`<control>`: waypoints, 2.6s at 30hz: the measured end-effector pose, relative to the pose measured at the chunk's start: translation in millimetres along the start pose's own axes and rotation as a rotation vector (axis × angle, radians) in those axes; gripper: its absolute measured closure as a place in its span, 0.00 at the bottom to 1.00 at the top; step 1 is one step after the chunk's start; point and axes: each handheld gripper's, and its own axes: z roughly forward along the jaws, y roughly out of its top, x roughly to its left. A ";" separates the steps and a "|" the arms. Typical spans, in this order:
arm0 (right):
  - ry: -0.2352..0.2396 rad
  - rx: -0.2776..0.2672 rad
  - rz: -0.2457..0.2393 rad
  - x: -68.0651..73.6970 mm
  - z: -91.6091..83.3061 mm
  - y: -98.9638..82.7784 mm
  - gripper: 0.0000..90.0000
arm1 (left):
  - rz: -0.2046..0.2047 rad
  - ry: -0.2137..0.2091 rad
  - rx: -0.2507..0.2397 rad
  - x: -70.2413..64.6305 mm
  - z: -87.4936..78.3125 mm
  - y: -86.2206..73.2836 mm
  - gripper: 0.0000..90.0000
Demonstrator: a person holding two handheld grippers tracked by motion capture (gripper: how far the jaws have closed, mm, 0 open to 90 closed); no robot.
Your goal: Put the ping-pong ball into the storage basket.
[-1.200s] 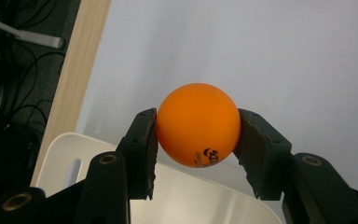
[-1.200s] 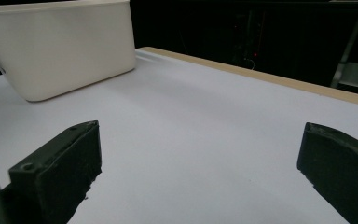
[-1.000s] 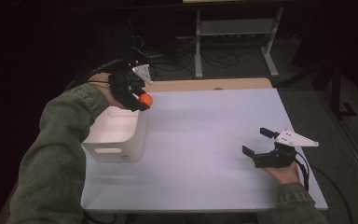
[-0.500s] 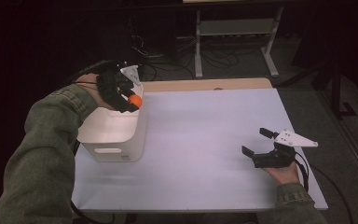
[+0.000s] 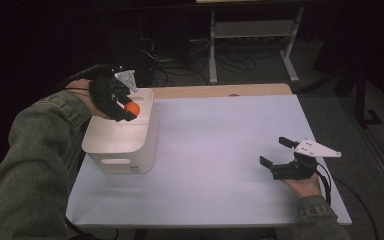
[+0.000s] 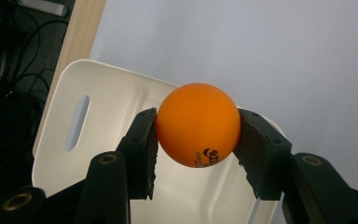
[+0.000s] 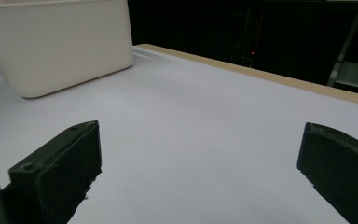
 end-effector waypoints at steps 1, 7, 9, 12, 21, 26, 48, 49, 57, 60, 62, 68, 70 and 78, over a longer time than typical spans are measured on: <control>-0.001 0.000 0.001 -0.4 -0.2 0.0 0.00 | -0.001 -0.001 0.008 0.6 0.0 -2.1 0.56; -0.003 0.000 -0.001 -0.6 -0.1 0.1 0.00 | -0.019 -0.004 0.024 2.0 -2.7 -11.3 0.56; -0.003 0.000 -0.003 -0.8 0.2 0.0 0.00 | -0.013 -0.006 0.028 2.0 -3.3 -12.7 0.56; -0.003 0.001 0.000 -0.4 -0.4 0.2 0.00 | -0.014 -0.012 0.040 1.0 -1.7 -14.4 0.56; -0.004 0.001 -0.001 -0.7 -0.6 0.2 0.00 | -0.011 -0.033 0.056 -2.2 11.6 -17.0 0.56; -0.004 0.003 -0.001 -0.6 -0.6 0.2 0.00 | -0.012 -0.048 0.062 -4.1 21.7 -18.9 0.56; -0.003 0.004 -0.003 -0.6 -0.4 0.1 0.00 | -0.017 -0.100 0.080 -7.6 52.0 -29.4 0.56; -0.003 0.004 -0.003 -0.6 -0.4 0.1 0.00 | -0.017 -0.100 0.080 -7.6 52.0 -29.4 0.56; -0.002 0.008 -0.004 -0.7 0.1 -0.1 0.00 | -0.024 -0.121 0.080 -9.4 62.5 -32.5 0.56; -0.001 0.011 -0.006 -0.6 0.6 -0.3 0.00 | -0.024 -0.126 0.087 -11.2 67.3 -32.9 0.56; -0.002 0.009 -0.005 -0.8 0.4 -0.3 0.00 | -0.017 -0.133 0.089 -11.5 71.4 -33.3 0.56; -0.002 0.011 -0.005 -0.8 0.2 -0.3 0.00 | -0.016 -0.139 0.095 -12.5 78.1 -34.8 0.56; -0.001 0.013 -0.004 -0.7 0.5 -0.4 0.00 | -0.018 -0.143 0.097 -13.3 80.9 -35.3 0.56; 0.000 0.013 -0.005 -0.6 0.3 -0.4 0.00 | -0.030 -0.167 0.102 -14.4 93.5 -39.7 0.56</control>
